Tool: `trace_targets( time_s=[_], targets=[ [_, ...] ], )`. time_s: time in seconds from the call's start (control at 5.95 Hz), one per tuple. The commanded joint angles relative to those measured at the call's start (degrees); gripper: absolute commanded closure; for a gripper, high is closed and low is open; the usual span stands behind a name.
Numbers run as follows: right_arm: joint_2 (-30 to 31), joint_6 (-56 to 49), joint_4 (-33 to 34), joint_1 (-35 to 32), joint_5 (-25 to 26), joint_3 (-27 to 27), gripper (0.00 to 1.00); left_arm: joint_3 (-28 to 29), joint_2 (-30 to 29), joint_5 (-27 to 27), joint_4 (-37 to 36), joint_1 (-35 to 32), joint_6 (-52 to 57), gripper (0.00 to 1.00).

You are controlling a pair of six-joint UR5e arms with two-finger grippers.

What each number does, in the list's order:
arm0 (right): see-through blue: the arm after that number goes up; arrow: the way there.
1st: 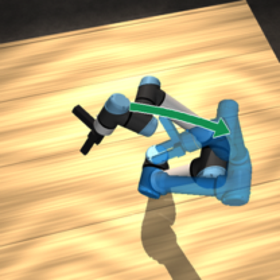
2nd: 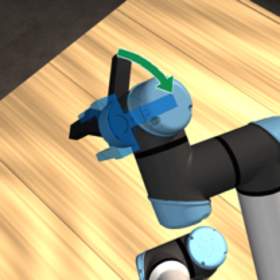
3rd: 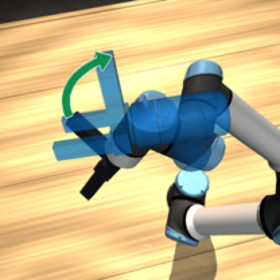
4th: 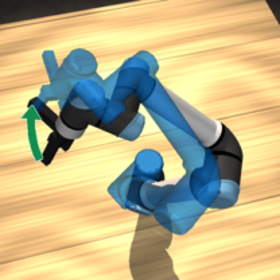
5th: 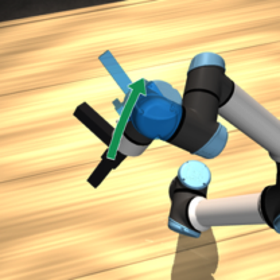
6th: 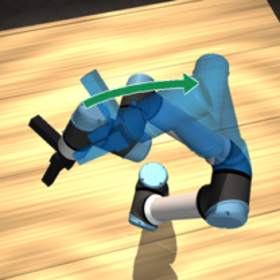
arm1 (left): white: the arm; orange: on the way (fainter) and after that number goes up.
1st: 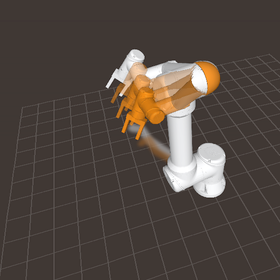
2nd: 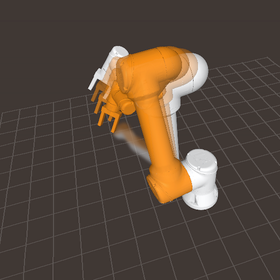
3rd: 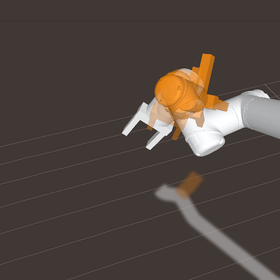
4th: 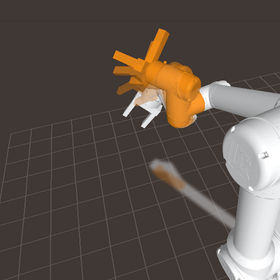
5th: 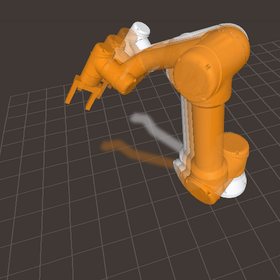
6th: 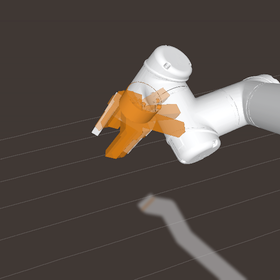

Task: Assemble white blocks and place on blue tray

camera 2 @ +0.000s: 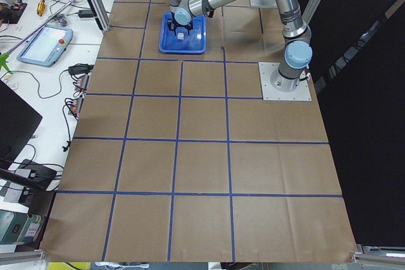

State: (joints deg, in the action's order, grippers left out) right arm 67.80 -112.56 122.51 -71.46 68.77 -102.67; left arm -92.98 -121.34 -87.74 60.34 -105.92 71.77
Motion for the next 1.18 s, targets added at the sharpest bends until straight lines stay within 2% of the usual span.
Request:
trace_targets(
  time_s=[0.0, 0.5, 0.67, 0.84, 1.01],
  targets=[
    [6.0, 4.43, -4.8, -0.17, -2.05, 0.01, 0.78, 0.87, 1.19, 0.2, 2.05, 0.18, -2.16, 0.15],
    [8.23, 12.16, -3.42, -7.52, -2.33, -4.47, 0.77, 4.91, 9.61, 0.37, 13.63, 4.49, -2.78, 0.15],
    [7.88, 16.72, 0.33, -11.82, -2.33, -4.65, 0.77, 5.18, 15.12, 0.72, 15.75, 4.67, -4.87, 0.15],
    [7.1, 22.94, 5.15, -16.04, -2.24, -4.65, 0.77, 5.01, 20.65, 0.46, 18.9, 5.62, -13.42, 0.15],
    [5.52, 27.61, 8.59, -19.91, -2.24, -4.65, 0.77, 5.18, 22.71, 0.72, 19.89, 6.68, -18.81, 0.12]
  ],
)
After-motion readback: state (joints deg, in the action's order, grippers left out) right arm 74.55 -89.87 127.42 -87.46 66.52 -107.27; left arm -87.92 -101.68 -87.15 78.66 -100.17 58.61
